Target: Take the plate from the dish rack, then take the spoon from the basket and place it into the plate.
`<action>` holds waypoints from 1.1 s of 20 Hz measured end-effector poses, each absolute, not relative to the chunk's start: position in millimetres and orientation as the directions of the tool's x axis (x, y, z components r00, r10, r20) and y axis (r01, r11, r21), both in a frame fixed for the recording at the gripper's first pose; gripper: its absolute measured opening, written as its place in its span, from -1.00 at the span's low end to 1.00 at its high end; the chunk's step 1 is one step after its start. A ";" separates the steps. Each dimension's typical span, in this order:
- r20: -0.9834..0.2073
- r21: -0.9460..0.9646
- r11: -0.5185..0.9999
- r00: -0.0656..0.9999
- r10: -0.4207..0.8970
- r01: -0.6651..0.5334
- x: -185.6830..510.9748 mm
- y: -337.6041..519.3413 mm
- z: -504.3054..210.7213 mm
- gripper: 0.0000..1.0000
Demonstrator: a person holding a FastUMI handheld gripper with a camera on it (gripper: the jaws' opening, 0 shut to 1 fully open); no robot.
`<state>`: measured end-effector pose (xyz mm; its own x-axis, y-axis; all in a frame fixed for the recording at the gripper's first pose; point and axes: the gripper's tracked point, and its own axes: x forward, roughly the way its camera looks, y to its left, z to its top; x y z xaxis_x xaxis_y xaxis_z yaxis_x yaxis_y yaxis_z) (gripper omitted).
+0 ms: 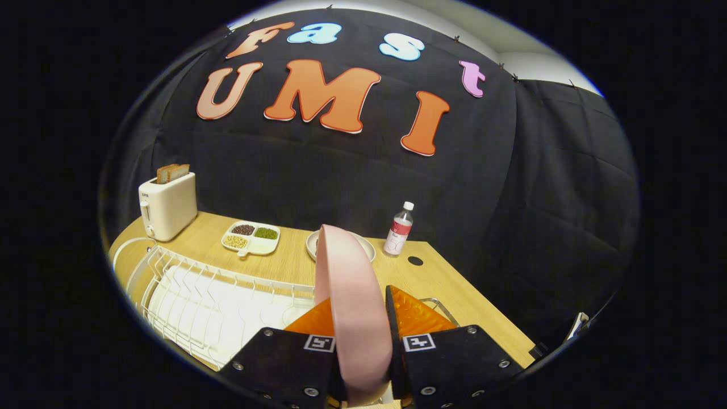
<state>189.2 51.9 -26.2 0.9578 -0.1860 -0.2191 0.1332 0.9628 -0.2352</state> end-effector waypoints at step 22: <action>-0.216 -0.027 0.999 0.976 0.023 -0.030 43.2 50.9 -15.3 -0.44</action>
